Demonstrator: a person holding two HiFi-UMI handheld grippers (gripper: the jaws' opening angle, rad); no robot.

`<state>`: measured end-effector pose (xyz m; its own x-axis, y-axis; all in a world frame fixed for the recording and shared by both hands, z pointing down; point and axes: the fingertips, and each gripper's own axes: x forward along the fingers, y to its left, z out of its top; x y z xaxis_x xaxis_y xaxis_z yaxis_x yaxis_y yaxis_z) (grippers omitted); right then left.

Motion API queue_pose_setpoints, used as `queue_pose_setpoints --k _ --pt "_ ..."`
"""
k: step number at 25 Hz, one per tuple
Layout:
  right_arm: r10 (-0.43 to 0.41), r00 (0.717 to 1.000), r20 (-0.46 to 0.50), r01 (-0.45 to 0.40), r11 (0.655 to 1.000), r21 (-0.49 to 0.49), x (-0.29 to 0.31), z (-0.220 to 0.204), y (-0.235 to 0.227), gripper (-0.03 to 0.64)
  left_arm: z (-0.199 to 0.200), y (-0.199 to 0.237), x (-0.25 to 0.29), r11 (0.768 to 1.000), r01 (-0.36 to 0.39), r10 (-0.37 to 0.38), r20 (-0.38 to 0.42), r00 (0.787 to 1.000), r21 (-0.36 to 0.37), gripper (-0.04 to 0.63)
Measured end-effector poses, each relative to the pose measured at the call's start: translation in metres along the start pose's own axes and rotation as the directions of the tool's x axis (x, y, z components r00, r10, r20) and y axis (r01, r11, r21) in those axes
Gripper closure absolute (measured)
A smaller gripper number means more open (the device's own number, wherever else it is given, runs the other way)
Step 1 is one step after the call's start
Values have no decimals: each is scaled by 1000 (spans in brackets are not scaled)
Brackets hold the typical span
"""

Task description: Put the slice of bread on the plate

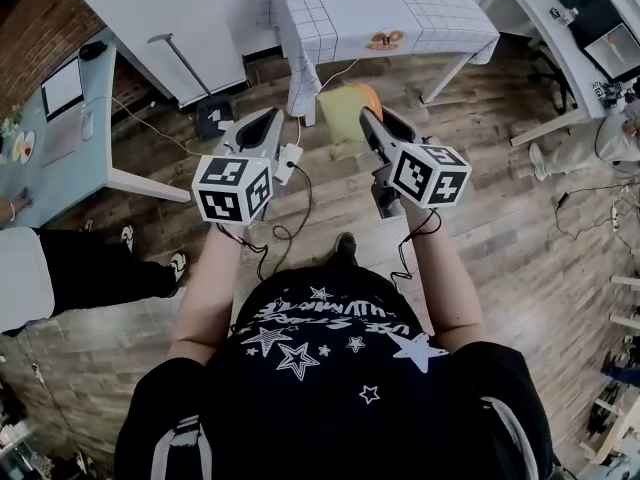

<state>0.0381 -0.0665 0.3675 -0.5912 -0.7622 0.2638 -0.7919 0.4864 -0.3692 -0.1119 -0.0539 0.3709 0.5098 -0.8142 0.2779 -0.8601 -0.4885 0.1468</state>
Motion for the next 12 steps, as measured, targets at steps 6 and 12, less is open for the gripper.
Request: queue_pose_setpoints --k 6,12 --pt "45 999 -29 -45 999 1 10 12 -39 518 5 -13 30 999 -53 53 -16 998 3 586" --pt "94 994 -56 -94 996 2 14 18 -67 518 7 -25 52 995 -97 97 -11 995 -10 586"
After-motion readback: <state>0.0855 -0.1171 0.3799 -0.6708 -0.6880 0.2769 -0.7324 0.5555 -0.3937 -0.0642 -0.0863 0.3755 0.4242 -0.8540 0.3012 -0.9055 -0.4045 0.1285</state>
